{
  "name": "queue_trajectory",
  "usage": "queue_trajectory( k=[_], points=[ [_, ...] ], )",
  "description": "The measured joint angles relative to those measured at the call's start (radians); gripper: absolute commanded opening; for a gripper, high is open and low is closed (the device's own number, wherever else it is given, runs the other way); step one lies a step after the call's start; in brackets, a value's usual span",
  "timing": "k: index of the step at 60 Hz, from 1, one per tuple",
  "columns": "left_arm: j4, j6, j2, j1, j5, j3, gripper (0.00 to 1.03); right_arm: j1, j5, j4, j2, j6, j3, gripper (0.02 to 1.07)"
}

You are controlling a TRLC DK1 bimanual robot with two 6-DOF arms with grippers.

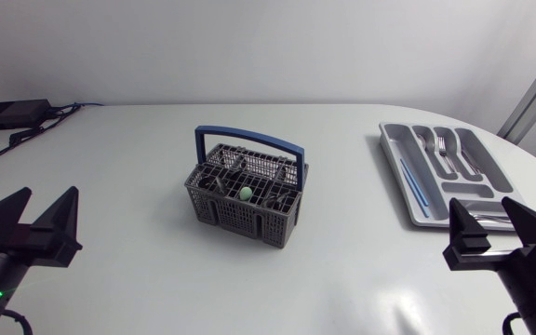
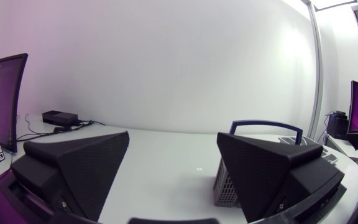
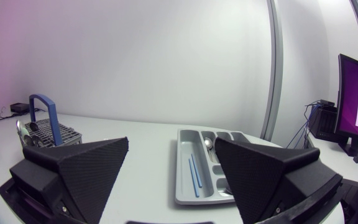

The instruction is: Unload the cutlery basket into the drawer organizer.

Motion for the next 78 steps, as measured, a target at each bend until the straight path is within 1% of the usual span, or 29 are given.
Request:
queue_trajectory(
  k=[15, 25, 36, 39, 44, 49, 59, 68, 74, 75, 78],
  points=[
    [0.000, 0.000, 0.206, 0.000, 0.000, 0.129, 0.98, 0.000, 0.000, 0.028, 0.140, 0.000, 0.099, 1.02],
    [-0.032, -0.001, 0.360, -0.017, 0.000, 0.248, 0.96, 0.018, 0.000, 0.034, 0.306, 0.000, 0.208, 1.02],
    [-0.140, -0.004, 0.531, -0.026, -0.003, 0.399, 0.96, 0.032, 0.005, 0.019, 0.468, 0.000, 0.343, 1.02],
    [-0.196, -0.004, 0.583, -0.029, -0.003, 0.449, 0.96, 0.037, 0.008, 0.008, 0.513, 0.000, 0.382, 1.02],
    [-0.270, -0.004, 0.654, -0.051, -0.008, 0.513, 0.93, 0.053, 0.012, -0.034, 0.582, 0.001, 0.445, 1.02],
    [-0.347, -0.003, 0.723, -0.071, -0.008, 0.575, 0.93, 0.067, 0.015, -0.089, 0.639, 0.001, 0.502, 1.02],
    [-0.505, 0.016, 0.900, -0.078, -0.008, 0.719, 0.93, 0.111, 0.016, -0.228, 0.743, 0.001, 0.627, 1.02],
    [-0.574, 0.098, 1.003, -0.084, -0.007, 0.785, 0.93, 0.144, 0.023, -0.354, 0.838, 0.001, 0.730, 1.02],
    [-0.656, 0.206, 1.060, -0.105, -0.005, 0.838, 0.94, 0.158, 0.022, -0.436, 0.910, 0.001, 0.795, 1.02],
    [-0.670, 0.238, 1.080, -0.106, -0.003, 0.856, 0.94, 0.161, 0.021, -0.463, 0.935, 0.001, 0.814, 1.02],
    [-0.682, 0.270, 1.105, -0.107, 0.001, 0.874, 0.94, 0.166, 0.010, -0.504, 0.969, 0.000, 0.838, 1.02]
  ],
)
